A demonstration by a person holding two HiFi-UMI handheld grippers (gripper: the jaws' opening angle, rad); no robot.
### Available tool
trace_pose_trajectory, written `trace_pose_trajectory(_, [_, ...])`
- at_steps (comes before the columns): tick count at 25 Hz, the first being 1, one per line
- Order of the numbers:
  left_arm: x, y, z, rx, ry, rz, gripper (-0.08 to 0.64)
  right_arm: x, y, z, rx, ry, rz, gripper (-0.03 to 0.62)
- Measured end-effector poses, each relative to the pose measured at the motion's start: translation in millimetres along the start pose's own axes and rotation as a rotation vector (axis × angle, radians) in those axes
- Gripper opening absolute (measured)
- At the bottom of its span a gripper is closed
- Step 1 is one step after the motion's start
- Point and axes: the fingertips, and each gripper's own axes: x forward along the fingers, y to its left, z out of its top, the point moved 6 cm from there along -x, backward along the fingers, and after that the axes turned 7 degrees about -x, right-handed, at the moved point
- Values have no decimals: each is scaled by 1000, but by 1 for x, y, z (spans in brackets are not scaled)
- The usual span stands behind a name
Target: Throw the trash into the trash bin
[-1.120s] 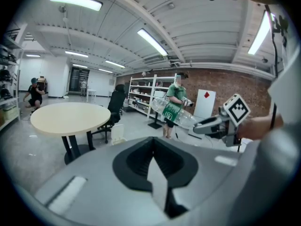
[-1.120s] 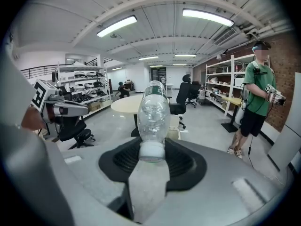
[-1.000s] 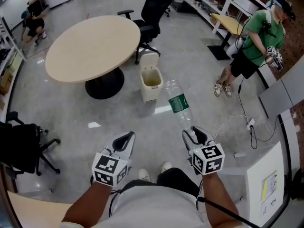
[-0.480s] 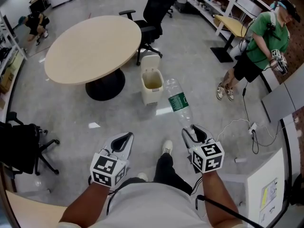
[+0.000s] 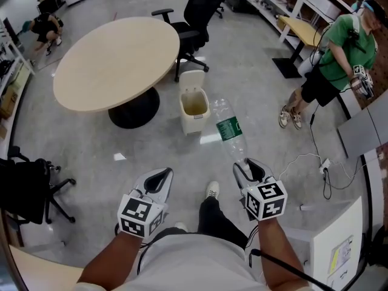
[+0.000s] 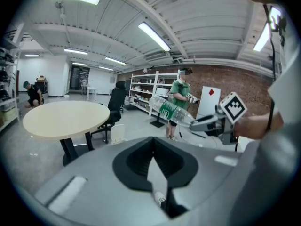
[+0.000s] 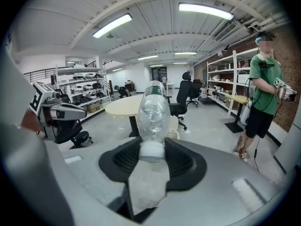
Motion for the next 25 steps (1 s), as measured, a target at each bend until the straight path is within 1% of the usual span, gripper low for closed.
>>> trace_pose_trajectory(9, [56, 6, 20, -12, 11, 14, 8, 33, -48, 7, 9, 11, 18, 158])
trace_pose_trajectory(15, [99, 9, 47, -1, 14, 34, 8, 60, -92, 25, -6, 10, 45, 158])
trace_pose_trajectory(21, [137, 14, 79, -4, 20, 90, 8, 83, -143, 49, -40, 12, 87, 158])
trace_pose_trajectory(25, [158, 16, 98, -17, 5, 134, 8, 102, -167, 60, -61, 10, 124, 158])
